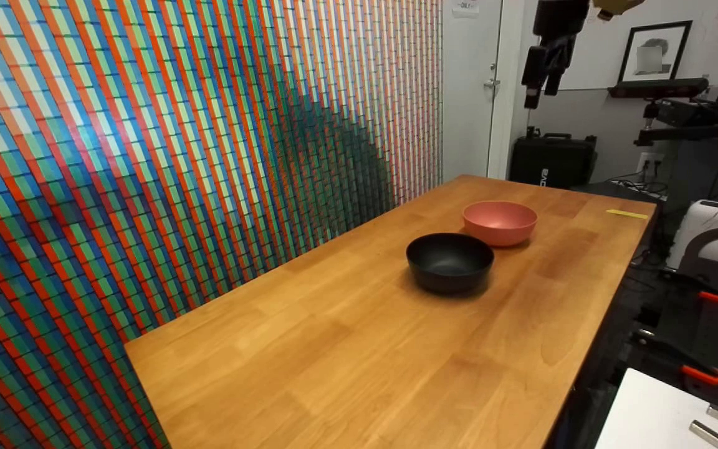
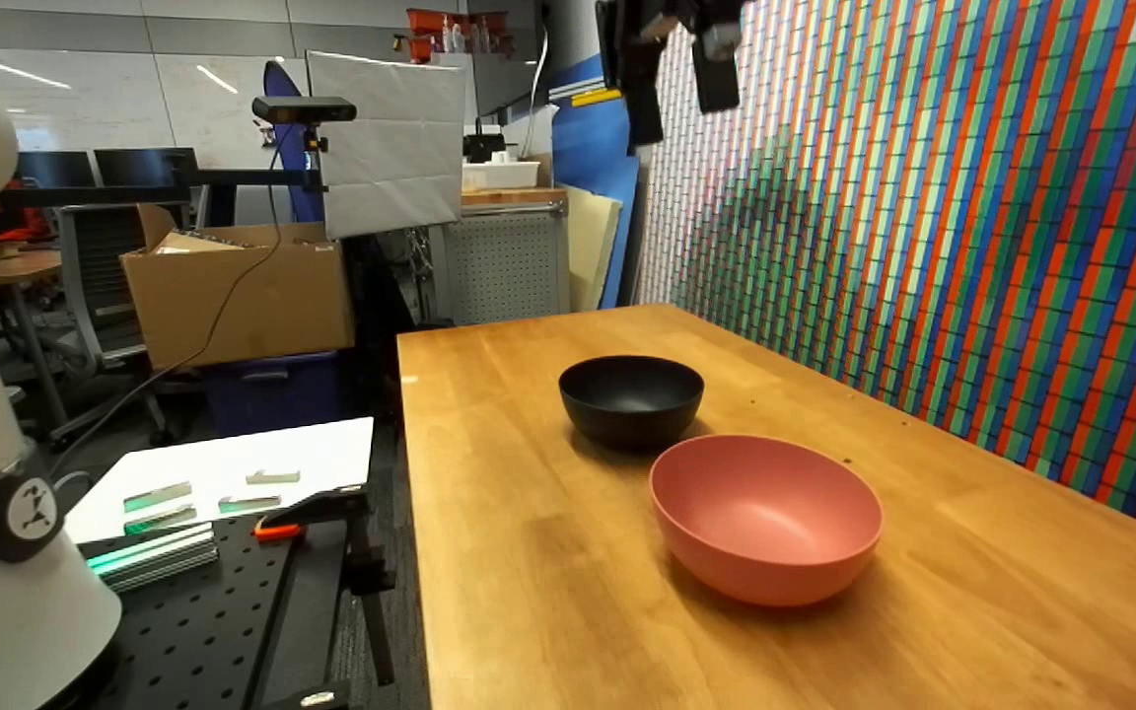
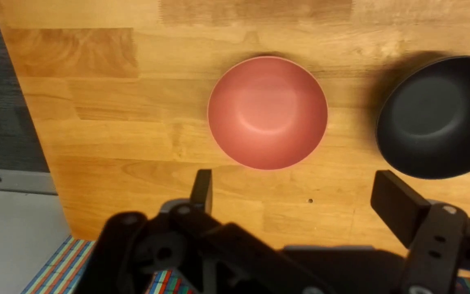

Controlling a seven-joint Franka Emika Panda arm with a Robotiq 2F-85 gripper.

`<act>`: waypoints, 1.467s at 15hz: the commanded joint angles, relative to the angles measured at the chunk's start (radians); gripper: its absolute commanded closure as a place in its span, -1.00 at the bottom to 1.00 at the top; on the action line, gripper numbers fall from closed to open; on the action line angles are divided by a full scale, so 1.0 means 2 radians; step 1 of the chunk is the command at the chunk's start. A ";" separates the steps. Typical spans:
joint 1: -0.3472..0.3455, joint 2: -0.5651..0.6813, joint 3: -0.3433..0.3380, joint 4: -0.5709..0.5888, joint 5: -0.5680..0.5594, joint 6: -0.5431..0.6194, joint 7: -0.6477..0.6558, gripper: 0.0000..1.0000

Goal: Put the right bowl in the left bowl

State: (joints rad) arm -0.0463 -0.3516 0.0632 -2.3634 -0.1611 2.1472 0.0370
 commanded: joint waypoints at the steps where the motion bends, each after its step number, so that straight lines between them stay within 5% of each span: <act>1: 0.005 0.102 0.008 0.042 -0.021 0.015 0.034 -1.00; 11: 0.049 0.263 0.003 0.076 -0.053 0.026 0.085 -1.00; 22: 0.099 0.357 -0.032 0.076 -0.196 0.065 0.179 -1.00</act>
State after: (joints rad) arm 0.1068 0.3187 0.0282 -2.2329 -0.4953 2.2588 0.3422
